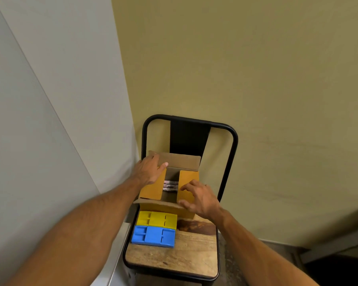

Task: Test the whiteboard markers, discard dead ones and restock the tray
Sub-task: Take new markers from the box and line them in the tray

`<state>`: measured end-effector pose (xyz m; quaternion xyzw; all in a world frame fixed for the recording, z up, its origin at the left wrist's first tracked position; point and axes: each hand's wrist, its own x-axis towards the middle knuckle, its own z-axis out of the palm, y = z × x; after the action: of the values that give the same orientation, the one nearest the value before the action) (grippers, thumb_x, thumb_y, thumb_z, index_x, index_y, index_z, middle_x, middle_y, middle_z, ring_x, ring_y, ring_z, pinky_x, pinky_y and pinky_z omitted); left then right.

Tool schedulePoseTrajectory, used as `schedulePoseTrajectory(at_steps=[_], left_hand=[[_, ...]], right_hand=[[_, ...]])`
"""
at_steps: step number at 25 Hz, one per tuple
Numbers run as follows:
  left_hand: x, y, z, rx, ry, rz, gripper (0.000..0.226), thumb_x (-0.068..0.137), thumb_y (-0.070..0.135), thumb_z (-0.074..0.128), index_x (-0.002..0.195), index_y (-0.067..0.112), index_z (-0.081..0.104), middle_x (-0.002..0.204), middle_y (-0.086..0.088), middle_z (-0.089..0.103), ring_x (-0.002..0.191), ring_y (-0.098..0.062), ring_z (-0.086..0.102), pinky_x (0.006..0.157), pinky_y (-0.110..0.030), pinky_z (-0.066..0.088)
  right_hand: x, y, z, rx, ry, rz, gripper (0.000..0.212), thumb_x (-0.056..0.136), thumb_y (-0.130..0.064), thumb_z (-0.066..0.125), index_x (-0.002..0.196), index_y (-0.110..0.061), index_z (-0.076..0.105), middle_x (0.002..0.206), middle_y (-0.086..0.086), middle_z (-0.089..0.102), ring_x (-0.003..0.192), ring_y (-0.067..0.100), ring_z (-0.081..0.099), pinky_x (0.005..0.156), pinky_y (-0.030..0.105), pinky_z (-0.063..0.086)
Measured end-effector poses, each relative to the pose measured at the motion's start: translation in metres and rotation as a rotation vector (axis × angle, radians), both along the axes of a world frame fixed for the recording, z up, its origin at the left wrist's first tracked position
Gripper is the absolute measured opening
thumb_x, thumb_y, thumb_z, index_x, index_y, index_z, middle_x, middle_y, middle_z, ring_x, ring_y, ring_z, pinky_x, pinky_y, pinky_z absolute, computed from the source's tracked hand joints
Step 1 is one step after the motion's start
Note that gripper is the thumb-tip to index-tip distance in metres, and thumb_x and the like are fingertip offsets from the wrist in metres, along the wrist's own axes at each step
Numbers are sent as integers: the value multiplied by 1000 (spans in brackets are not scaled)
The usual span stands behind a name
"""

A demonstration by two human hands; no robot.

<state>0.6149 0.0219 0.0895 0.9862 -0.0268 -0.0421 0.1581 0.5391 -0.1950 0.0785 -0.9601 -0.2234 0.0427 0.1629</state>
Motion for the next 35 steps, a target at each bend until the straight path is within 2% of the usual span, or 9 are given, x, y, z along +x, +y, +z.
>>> schedulePoseTrajectory(at_steps=[2,5,8,11,16,22,26,28,35], left_hand=[[6,2,-4,37,49,-30,72,96,57,34,151,14,16,157,-10,20,143,-29,23,114,-49,25],[12,2,-11,68,114,-48,78,95,57,35,153,18,0,160,-4,0,147,-28,4,116,-51,12],[16,5,-21,86,148,-51,81,95,57,36,152,20,-7,160,-1,-7,147,-28,-2,116,-53,11],[19,7,-29,112,151,-69,82,95,58,36,151,20,-10,159,0,-14,146,-29,-5,116,-55,10],[13,1,-42,107,73,-44,84,94,59,35,151,19,-10,159,-1,-16,146,-29,-10,117,-54,7],[-19,-15,-62,164,-9,-86,85,92,60,39,152,17,-5,159,-3,-10,146,-26,-9,118,-51,-1],[-29,-18,-65,241,46,-117,88,91,47,51,152,17,-5,160,-3,-7,146,-26,-9,118,-52,-1],[-30,-18,-61,241,50,-118,86,92,42,51,152,18,-5,160,-2,-6,146,-25,-9,118,-52,1],[-31,-5,-33,153,-47,-145,69,98,34,39,152,20,-1,160,1,-3,147,-18,-2,119,-47,0]], right_hand=[[-6,1,-8,-114,74,30,82,81,-66,51,147,-24,24,151,1,27,136,22,28,111,43,21],[-10,0,-29,-186,125,24,107,76,-74,49,150,-22,-9,158,1,-13,145,21,-11,116,43,-5],[-10,0,-48,-222,172,-2,116,71,-81,47,147,-22,-19,151,2,-29,138,19,-28,115,48,-11],[-10,2,-55,-220,197,-4,118,64,-89,32,147,-21,-18,146,3,-34,133,20,-34,115,53,-9],[-10,2,-52,-191,171,-23,108,75,-80,39,148,-22,-16,150,5,-30,136,20,-32,113,53,-14],[8,26,-44,-32,82,-136,87,75,-81,5,149,-36,6,158,0,-12,143,21,-19,110,55,-17],[22,45,-40,-172,116,-151,56,91,-63,30,143,-41,29,158,4,-12,143,32,-16,109,58,-13],[22,46,-40,-206,148,-167,50,93,-55,40,139,-38,37,158,5,-12,143,35,-14,111,59,-9],[16,36,-32,16,33,-217,46,95,-44,38,136,-26,43,156,7,18,142,27,18,116,46,20]])
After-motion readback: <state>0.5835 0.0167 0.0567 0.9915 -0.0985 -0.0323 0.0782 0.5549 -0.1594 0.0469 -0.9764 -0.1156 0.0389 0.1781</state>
